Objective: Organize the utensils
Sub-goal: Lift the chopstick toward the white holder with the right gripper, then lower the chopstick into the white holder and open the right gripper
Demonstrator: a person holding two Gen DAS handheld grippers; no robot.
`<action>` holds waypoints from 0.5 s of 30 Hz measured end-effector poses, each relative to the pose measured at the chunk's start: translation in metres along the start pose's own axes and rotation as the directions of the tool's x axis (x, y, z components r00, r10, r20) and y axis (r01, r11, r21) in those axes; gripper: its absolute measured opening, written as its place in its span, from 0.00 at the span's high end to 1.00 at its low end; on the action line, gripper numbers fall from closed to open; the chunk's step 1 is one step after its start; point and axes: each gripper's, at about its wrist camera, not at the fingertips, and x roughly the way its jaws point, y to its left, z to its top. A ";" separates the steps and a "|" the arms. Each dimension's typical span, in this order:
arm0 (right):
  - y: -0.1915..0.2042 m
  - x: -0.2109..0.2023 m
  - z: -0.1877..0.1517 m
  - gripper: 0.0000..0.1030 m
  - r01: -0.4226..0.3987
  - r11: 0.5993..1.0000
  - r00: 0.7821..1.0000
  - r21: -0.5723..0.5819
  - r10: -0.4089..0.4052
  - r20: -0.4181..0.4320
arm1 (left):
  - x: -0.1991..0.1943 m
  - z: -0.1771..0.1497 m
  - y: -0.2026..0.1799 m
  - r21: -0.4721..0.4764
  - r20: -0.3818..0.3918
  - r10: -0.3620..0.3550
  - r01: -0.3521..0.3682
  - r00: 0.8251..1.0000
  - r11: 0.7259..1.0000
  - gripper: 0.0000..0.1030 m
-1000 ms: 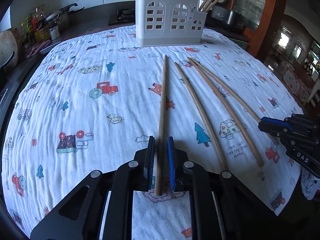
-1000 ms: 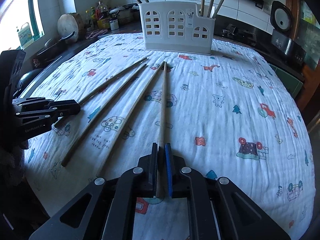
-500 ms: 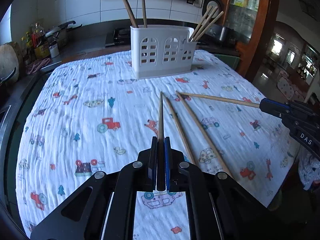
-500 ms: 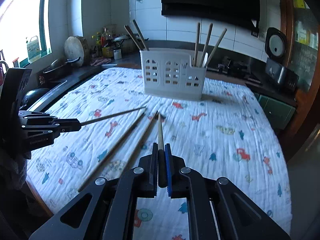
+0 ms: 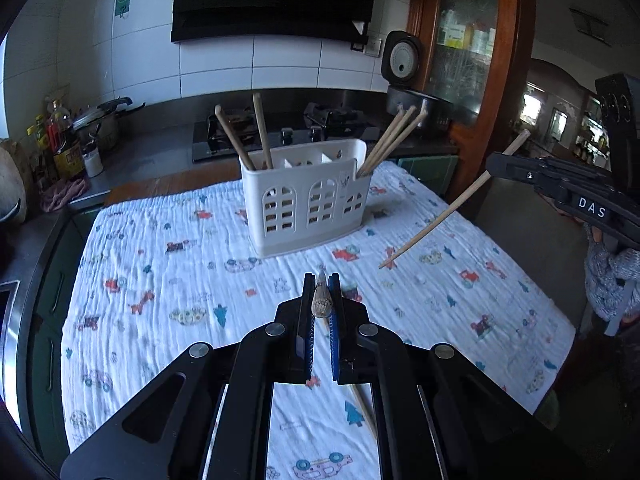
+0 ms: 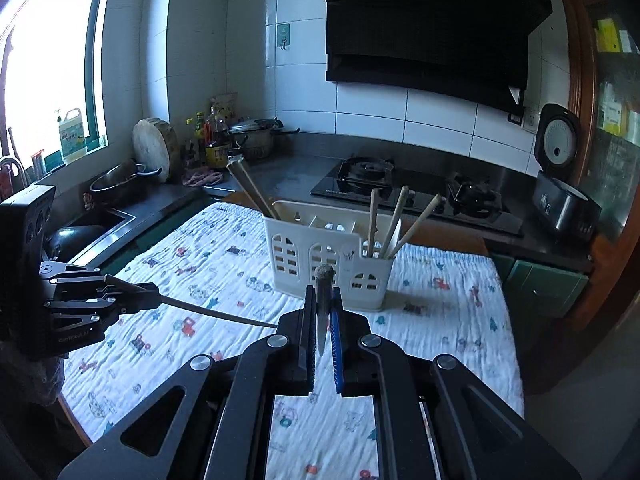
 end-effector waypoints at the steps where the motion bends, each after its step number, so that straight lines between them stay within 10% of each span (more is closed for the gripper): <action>1: -0.004 -0.002 0.010 0.94 0.000 1.000 1.000 -0.002 0.000 0.006 | -0.003 0.010 0.000 0.005 0.014 -0.010 0.010 1.000 1.000 0.95; 15: -0.056 -0.005 0.113 0.94 0.058 0.998 0.995 0.002 -0.058 0.081 | -0.008 0.129 0.006 0.063 0.092 0.013 -0.019 0.996 0.998 0.95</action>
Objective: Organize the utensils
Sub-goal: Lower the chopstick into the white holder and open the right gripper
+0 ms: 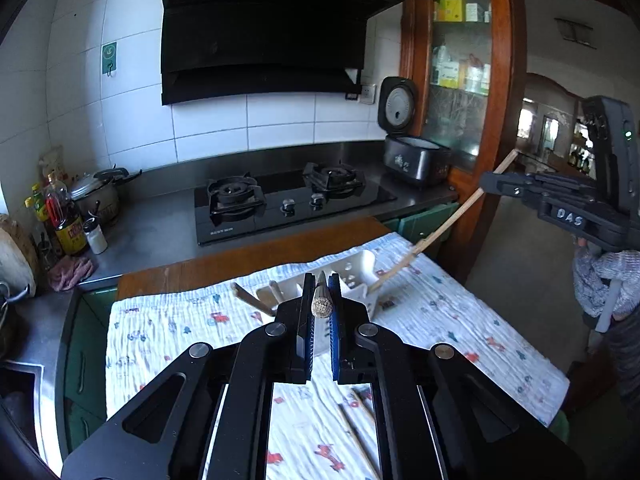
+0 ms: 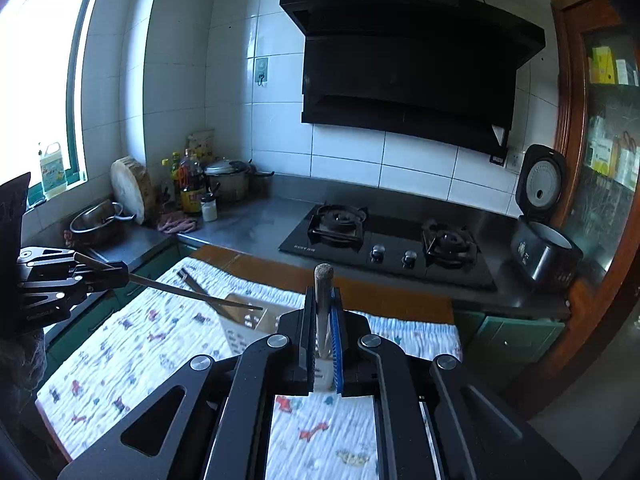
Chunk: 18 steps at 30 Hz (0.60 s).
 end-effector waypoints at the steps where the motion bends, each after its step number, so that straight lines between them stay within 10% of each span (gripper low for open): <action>1: -0.002 0.005 0.004 0.94 -0.002 1.000 1.000 0.007 0.002 -0.001 | 0.008 0.003 0.001 0.006 -0.021 0.002 -0.002 1.000 1.000 0.95; 13: -0.002 0.089 0.004 0.94 -0.002 1.000 0.989 0.008 0.003 -0.151 | 0.081 0.020 0.019 -0.001 -0.247 0.012 -0.013 0.969 1.000 0.95; 18: -0.006 0.107 -0.004 0.94 0.009 1.000 0.984 0.021 -0.006 -0.179 | 0.076 0.027 0.029 -0.034 -0.220 -0.018 0.011 0.975 0.999 0.95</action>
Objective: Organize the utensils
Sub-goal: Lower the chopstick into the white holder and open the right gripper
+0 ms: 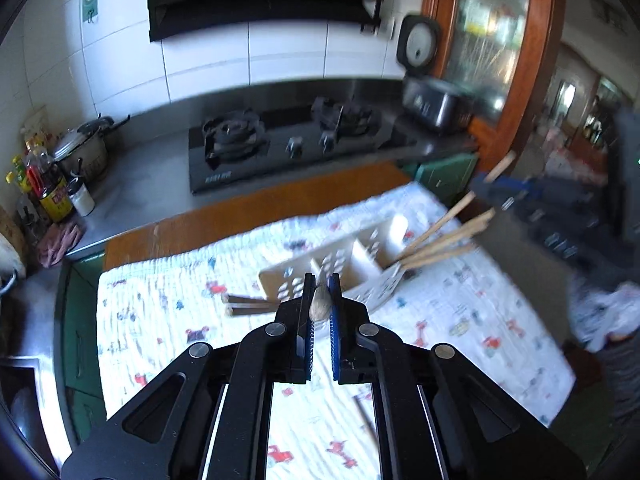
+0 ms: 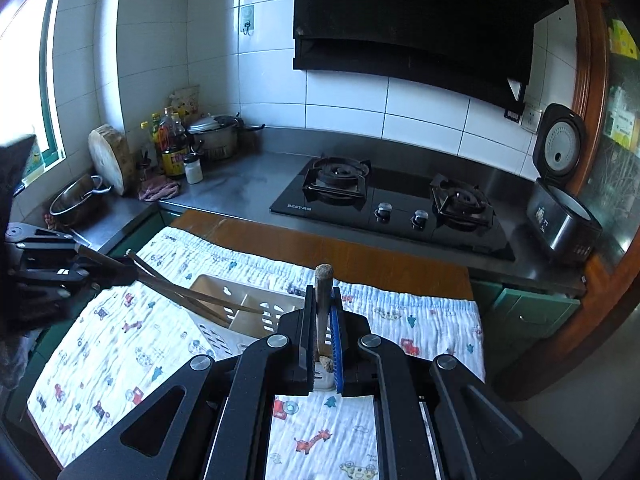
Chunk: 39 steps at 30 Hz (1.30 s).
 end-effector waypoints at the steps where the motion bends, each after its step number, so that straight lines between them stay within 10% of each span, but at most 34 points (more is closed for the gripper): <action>1: 0.000 0.002 -0.001 0.94 -0.003 1.000 1.000 0.001 0.003 -0.001 | -0.003 0.000 0.001 0.002 0.005 0.000 0.000 1.000 1.000 0.95; 29: -0.002 0.014 0.003 0.91 0.019 1.000 1.000 -0.004 -0.019 0.003 | 0.041 0.019 0.016 -0.048 -0.128 0.037 -0.043 0.991 0.998 0.95; 39: 0.008 -0.062 -0.026 0.74 0.049 0.999 0.986 -0.023 -0.045 0.159 | 0.007 0.006 0.013 -0.060 0.017 0.001 0.000 1.000 0.998 0.90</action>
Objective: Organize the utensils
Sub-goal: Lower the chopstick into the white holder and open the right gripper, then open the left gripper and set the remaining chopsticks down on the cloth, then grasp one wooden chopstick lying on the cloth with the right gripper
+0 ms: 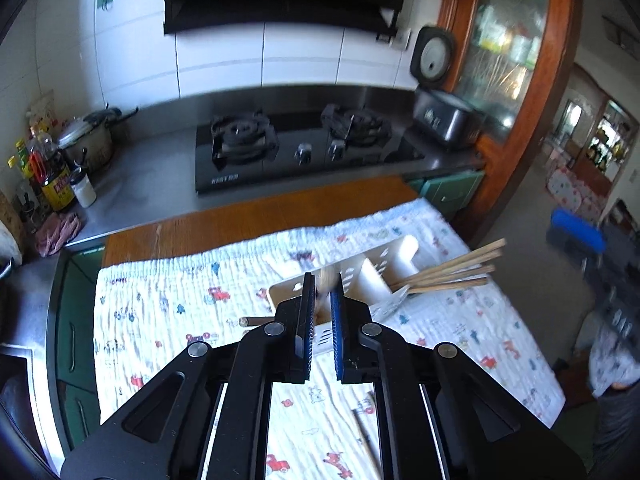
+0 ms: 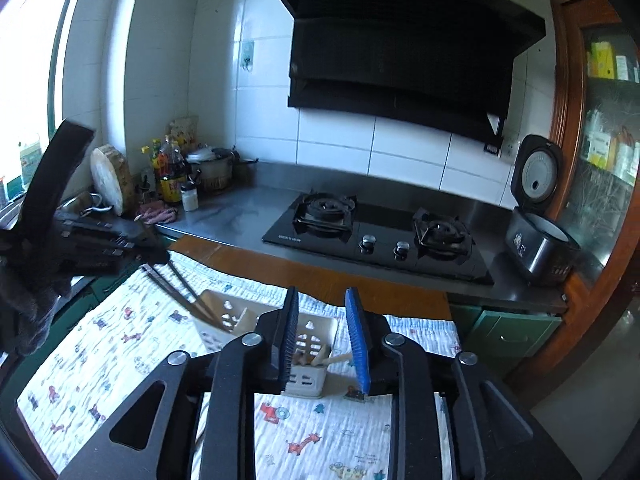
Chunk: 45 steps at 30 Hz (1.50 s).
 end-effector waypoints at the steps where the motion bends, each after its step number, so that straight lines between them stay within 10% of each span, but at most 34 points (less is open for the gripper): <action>1: 0.005 -0.009 -0.008 0.73 0.000 1.000 1.000 -0.007 0.000 0.009 | -0.008 -0.003 -0.001 0.002 0.022 0.003 -0.003 1.000 1.000 0.87; 3: 0.015 -0.022 -0.027 0.73 -0.021 1.000 1.000 -0.013 0.022 0.011 | -0.022 -0.008 -0.004 -0.001 0.050 0.008 -0.008 0.999 1.000 0.71; 21: 0.136 -0.013 -0.235 0.75 -0.181 0.976 0.929 0.124 0.211 -0.304 | -0.073 -0.158 -0.004 -0.081 0.113 0.076 -0.067 0.991 0.994 0.71; 45: 0.156 0.003 -0.274 0.90 -0.095 0.988 0.914 0.125 0.136 -0.381 | -0.026 -0.293 -0.015 -0.203 -0.038 0.067 -0.073 0.997 0.976 0.71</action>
